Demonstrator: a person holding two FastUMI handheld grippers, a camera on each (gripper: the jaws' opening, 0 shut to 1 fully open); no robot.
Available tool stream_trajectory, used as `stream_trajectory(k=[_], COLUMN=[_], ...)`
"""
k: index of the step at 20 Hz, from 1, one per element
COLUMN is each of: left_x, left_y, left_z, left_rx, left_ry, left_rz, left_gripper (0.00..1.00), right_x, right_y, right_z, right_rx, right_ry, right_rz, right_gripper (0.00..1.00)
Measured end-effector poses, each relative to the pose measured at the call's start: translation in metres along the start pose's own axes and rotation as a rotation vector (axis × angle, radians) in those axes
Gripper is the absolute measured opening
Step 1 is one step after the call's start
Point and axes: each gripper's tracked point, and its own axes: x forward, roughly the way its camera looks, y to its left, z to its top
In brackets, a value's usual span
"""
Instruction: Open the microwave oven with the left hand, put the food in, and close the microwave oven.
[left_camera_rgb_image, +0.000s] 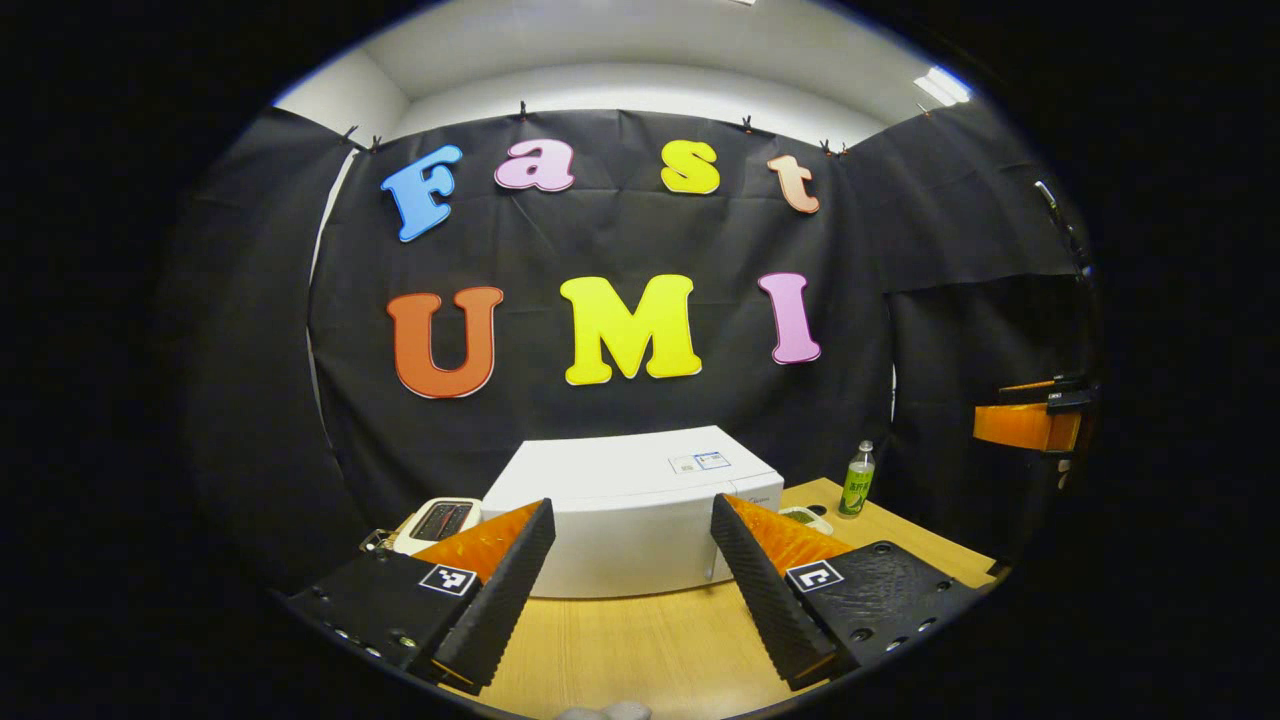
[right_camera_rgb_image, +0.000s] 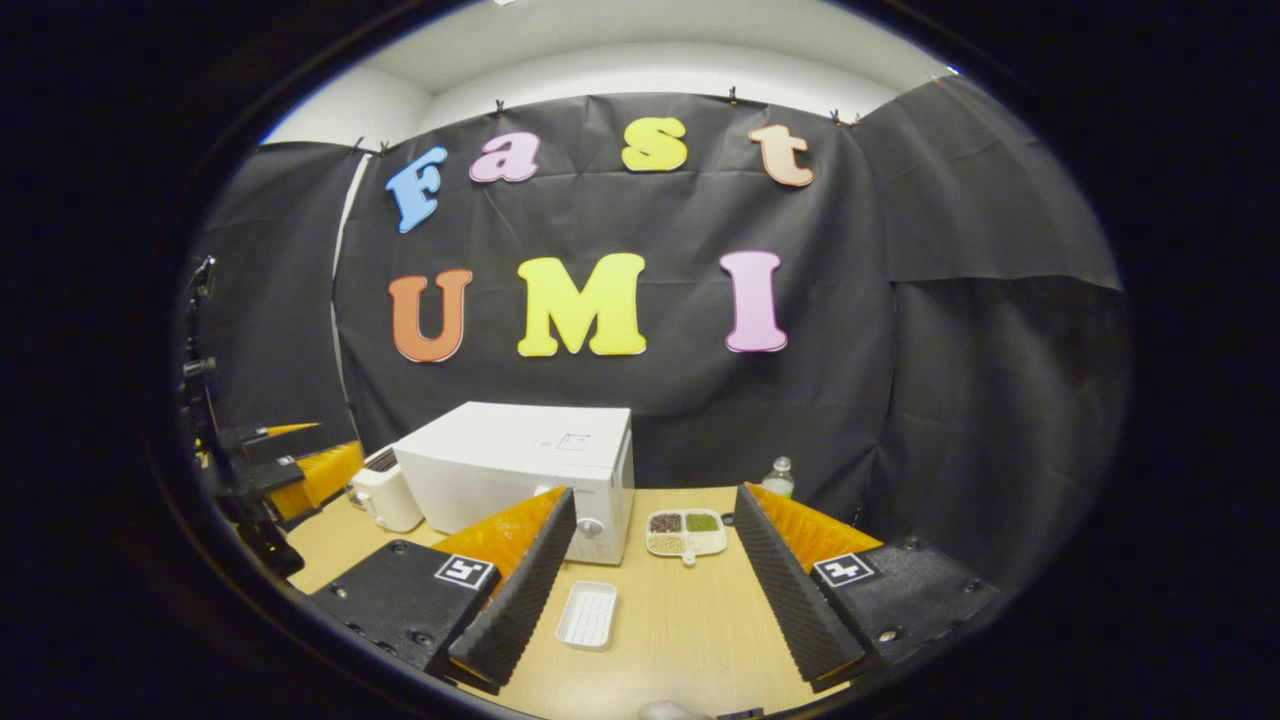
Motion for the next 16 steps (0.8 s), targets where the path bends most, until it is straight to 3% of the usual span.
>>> stream_trajectory(k=[3,4,5,6,7,8,9,12,13,14,15,16], left_x=[-0.028,-0.036,-0.044,-0.052,-0.061,-0.069,-0.075,-0.084,-0.086,-0.088,-0.089,-0.091], left_y=[0.026,0.036,0.044,0.051,0.058,0.064,0.070,0.078,0.083,0.084,0.084,0.084], left_z=[0.003,0.004,0.004,0.005,0.006,0.006,0.006,0.009,0.008,0.008,0.008,0.011], left_rx=[-0.006,-0.009,-0.012,-0.014,-0.015,-0.016,-0.016,-0.019,-0.019,-0.021,-0.025,-0.025], left_ry=[0.000,0.003,0.004,0.003,0.002,0.003,0.004,-0.003,-0.001,0.001,-0.001,-0.006], left_rz=[0.046,0.067,0.084,0.098,0.114,0.127,0.140,0.156,0.167,0.170,0.173,0.172], left_gripper=[0.96,0.96,0.96,0.96,0.96,0.96,0.96,0.96,0.96,0.96,0.96,0.96], right_x=[-0.007,-0.008,-0.010,-0.012,-0.013,-0.016,-0.018,-0.022,-0.022,-0.023,-0.025,-0.025], right_y=[0.006,0.008,0.011,0.015,0.018,0.022,0.026,0.037,0.040,0.042,0.044,0.045], right_z=[0.000,-0.001,-0.001,-0.001,0.000,0.000,0.003,0.009,0.012,0.012,0.015,0.016], right_rx=[0.010,0.012,0.014,0.015,0.016,0.018,0.018,0.002,-0.005,-0.010,-0.013,-0.015], right_ry=[-0.009,-0.011,-0.013,-0.014,-0.015,-0.018,-0.023,-0.035,-0.037,-0.038,-0.041,-0.043], right_rz=[-0.007,-0.004,-0.002,0.000,0.003,0.008,0.013,0.029,0.033,0.037,0.041,0.044], right_gripper=[0.92,1.00,1.00,0.92,0.92,1.00,0.92,0.92,1.00,0.92,1.00,0.92])
